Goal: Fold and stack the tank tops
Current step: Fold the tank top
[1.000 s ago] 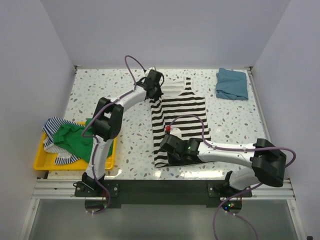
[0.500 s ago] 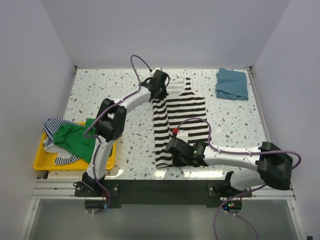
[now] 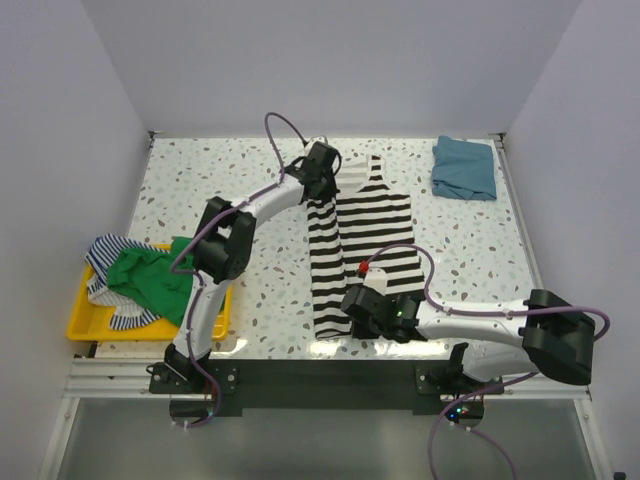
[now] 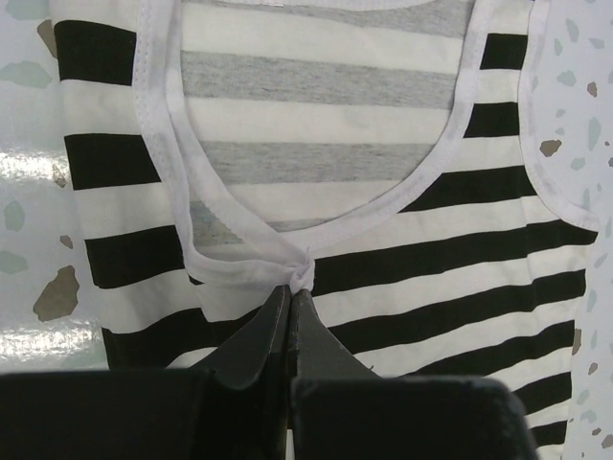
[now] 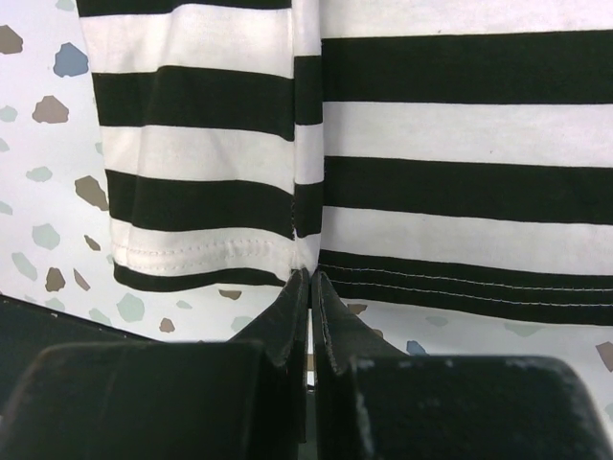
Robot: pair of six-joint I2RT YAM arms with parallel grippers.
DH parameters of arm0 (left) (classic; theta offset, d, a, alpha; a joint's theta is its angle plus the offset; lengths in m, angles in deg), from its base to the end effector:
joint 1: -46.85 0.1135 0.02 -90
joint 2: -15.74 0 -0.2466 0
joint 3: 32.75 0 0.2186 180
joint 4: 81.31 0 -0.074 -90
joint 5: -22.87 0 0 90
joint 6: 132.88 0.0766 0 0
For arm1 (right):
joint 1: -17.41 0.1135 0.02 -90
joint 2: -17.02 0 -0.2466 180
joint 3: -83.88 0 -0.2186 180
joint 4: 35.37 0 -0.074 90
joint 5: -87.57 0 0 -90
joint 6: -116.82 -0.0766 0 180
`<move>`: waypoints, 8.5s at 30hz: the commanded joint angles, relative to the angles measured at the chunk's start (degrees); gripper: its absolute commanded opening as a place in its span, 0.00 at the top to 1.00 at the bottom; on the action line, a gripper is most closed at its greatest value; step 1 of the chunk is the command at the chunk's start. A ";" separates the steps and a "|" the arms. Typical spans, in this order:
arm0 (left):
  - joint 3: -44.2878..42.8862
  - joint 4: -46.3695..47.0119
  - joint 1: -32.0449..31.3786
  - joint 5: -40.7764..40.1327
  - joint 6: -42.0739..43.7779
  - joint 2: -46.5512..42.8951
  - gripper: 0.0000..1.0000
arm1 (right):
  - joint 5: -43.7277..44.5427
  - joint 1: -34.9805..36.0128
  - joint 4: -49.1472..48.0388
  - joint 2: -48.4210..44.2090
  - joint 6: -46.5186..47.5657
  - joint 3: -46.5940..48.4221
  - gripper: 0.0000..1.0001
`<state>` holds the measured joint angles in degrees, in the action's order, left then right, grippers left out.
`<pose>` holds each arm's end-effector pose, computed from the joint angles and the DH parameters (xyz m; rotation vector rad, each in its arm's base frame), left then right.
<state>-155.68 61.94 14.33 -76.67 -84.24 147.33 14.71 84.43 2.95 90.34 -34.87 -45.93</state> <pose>0.4325 -0.2607 0.1585 -0.2657 2.3768 -0.4296 0.1069 0.1943 0.1346 -0.0215 2.6304 0.4315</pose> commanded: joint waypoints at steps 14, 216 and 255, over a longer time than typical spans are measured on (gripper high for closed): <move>3.46 10.88 -0.71 6.38 2.78 -1.69 0.71 | 5.17 1.53 -0.07 -3.53 -4.84 -2.09 0.95; 68.24 22.67 -34.90 -4.51 -8.73 -52.66 1.00 | -8.01 -47.87 3.62 47.88 31.19 64.95 1.00; 75.36 13.18 -34.90 -8.30 -13.57 -60.13 0.92 | -8.09 -40.39 6.70 59.75 29.35 78.68 0.88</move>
<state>-79.71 77.00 -20.66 -83.05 -96.41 88.25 6.04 44.09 10.58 149.94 -4.82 30.04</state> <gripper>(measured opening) 0.050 0.081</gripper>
